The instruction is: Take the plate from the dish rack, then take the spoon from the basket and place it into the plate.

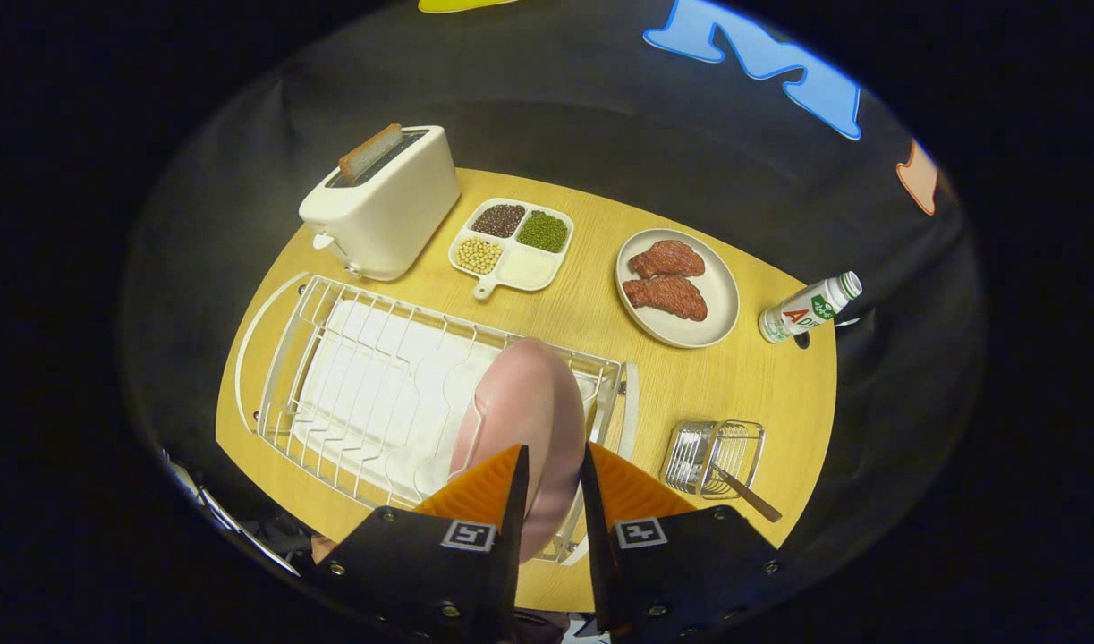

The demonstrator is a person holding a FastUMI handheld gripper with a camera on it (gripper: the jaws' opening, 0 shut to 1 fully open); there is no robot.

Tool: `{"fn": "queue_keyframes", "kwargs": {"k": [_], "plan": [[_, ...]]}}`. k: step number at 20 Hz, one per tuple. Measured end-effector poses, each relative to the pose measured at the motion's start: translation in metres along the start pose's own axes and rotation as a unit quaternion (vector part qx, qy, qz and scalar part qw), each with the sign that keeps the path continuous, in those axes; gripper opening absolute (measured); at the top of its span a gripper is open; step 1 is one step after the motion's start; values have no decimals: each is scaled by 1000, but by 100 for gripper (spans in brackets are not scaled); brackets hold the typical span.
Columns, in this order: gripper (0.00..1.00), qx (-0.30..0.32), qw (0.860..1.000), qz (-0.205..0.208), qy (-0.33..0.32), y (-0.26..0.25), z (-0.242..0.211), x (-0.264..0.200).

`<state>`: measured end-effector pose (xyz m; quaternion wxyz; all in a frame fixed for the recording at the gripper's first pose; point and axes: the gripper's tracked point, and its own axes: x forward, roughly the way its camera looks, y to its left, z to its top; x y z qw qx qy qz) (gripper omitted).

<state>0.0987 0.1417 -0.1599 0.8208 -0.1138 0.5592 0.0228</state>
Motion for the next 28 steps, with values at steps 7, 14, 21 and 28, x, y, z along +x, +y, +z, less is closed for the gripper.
{"fn": "queue_keyframes", "kwargs": {"k": [7, 14, 21, 28], "plan": [[22, -5, 1000, -8, -7, -1, 11, -8], [22, -24, 999, -25, -14, 10, 24, -26], [1, -4, 997, -11, -75, -6, 50, -64], [1, -42, 998, -2, -53, -30, -5, -91]]}}
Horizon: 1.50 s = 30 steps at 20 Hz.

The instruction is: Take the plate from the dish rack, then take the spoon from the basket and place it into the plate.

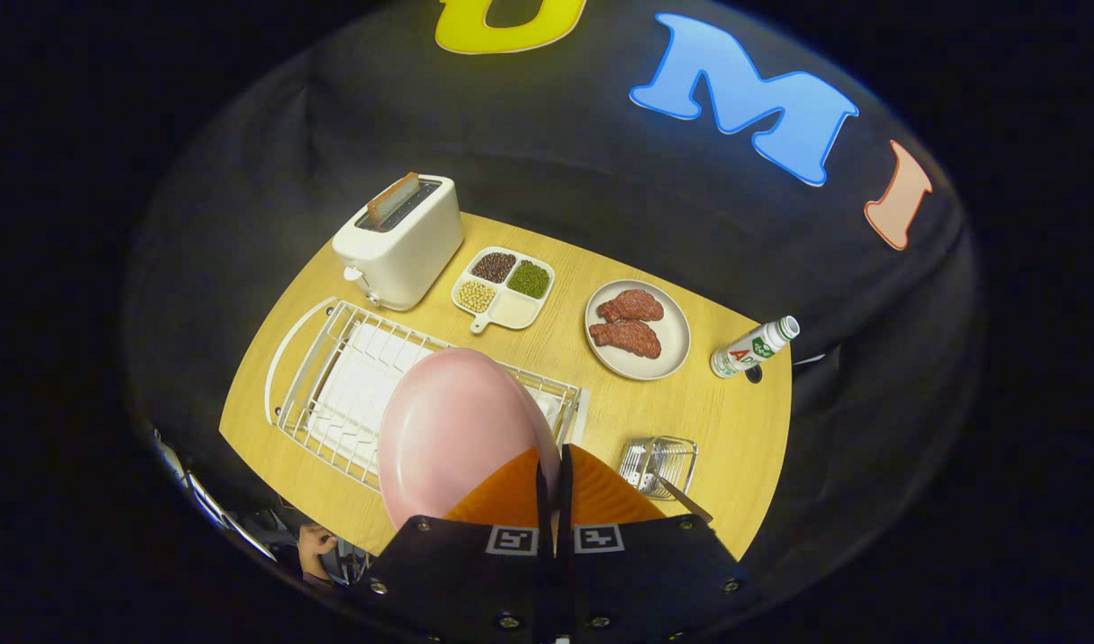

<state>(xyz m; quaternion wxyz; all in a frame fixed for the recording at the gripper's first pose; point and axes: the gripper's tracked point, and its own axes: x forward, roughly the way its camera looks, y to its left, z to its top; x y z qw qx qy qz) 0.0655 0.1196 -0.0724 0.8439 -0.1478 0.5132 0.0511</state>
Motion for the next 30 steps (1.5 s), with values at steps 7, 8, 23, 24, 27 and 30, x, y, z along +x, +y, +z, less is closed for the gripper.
{"fn": "queue_keyframes", "kwargs": {"k": [7, 8, 23, 24, 27, 30], "plan": [[1, 1, 998, 69, 5, -17, -105, -20], [1, 6, 997, 79, 5, -19, -121, -20], [0, 75, 986, 127, 80, -22, -269, 77], [1, 79, 984, 133, 85, -17, -273, 80], [0, 79, 981, 147, 100, -4, -288, 94], [1, 88, 978, 167, 88, 8, -282, 102]]}}
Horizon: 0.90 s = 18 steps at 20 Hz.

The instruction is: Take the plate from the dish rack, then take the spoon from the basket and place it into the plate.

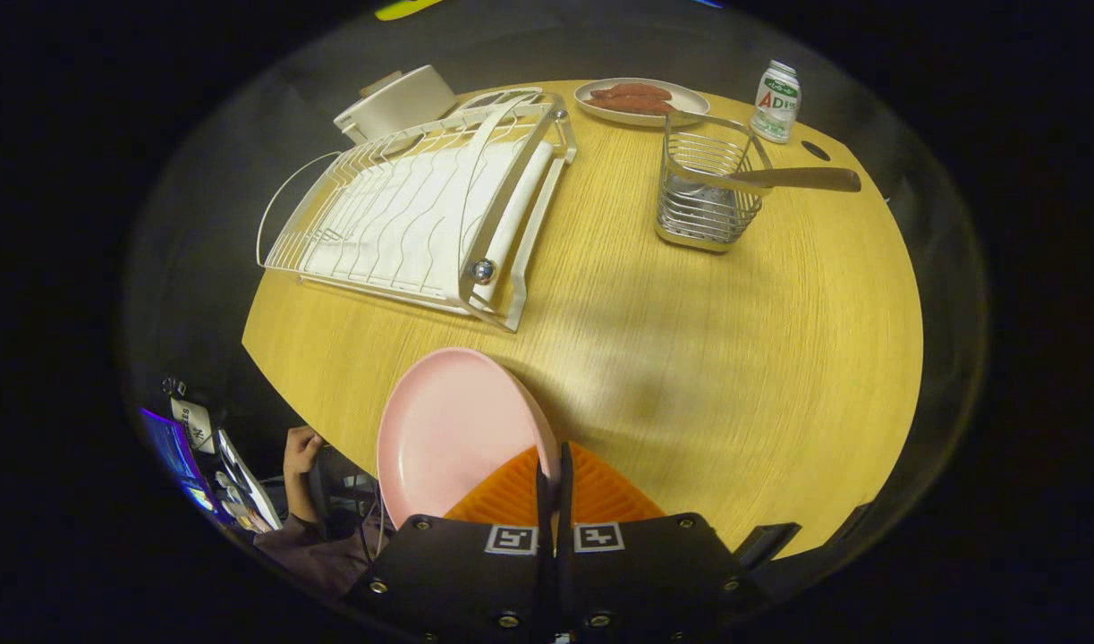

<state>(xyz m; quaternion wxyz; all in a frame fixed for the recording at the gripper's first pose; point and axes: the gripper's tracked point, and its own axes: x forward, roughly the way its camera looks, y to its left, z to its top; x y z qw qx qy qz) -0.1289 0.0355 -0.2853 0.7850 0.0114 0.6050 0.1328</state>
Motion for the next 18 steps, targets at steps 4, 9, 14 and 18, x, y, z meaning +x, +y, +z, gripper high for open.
{"fn": "queue_keyframes", "kwargs": {"k": [4, 9, 14, 18], "plan": [[1, 8, 1000, 7, -11, 4, 8, 9], [6, -9, 999, -29, -14, -14, 7, 19], [6, -3, 999, -32, -21, -20, 11, 19], [6, -3, 999, -42, -34, -27, 20, 11]]}}
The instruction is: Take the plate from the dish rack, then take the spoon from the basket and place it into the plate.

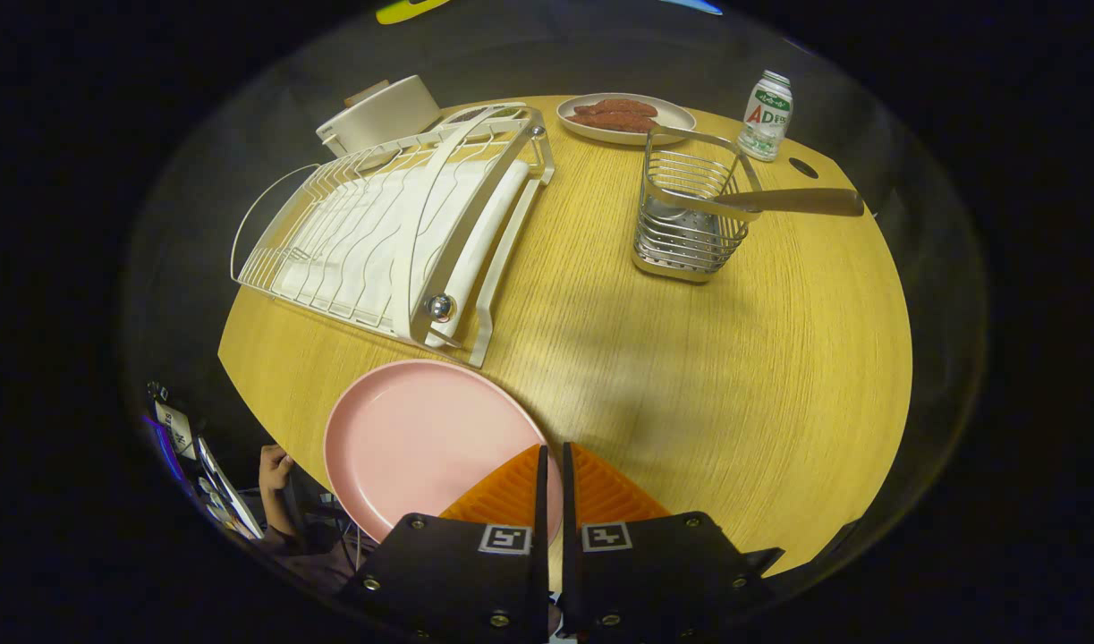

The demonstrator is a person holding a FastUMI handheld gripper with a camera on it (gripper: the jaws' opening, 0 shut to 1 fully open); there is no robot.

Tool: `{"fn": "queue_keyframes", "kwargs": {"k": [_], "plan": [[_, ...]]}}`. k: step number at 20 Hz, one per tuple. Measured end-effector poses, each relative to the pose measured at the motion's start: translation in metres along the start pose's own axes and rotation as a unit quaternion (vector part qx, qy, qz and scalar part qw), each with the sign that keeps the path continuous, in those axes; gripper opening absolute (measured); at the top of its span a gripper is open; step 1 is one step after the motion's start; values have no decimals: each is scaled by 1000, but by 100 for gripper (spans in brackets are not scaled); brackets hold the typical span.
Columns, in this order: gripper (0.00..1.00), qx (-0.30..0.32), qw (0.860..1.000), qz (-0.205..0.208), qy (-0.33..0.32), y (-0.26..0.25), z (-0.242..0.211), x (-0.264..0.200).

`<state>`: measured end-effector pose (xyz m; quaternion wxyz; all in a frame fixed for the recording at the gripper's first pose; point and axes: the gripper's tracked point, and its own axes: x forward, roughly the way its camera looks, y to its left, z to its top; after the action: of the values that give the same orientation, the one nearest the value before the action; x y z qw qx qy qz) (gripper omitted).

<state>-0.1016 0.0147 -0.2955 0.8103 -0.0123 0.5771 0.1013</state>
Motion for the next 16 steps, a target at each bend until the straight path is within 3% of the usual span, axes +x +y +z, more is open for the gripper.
{"fn": "queue_keyframes", "kwargs": {"k": [9, 16], "plan": [[6, 1, 997, -30, -74, -31, 31, -32], [6, 19, 990, -12, -138, -39, 39, -41]]}}
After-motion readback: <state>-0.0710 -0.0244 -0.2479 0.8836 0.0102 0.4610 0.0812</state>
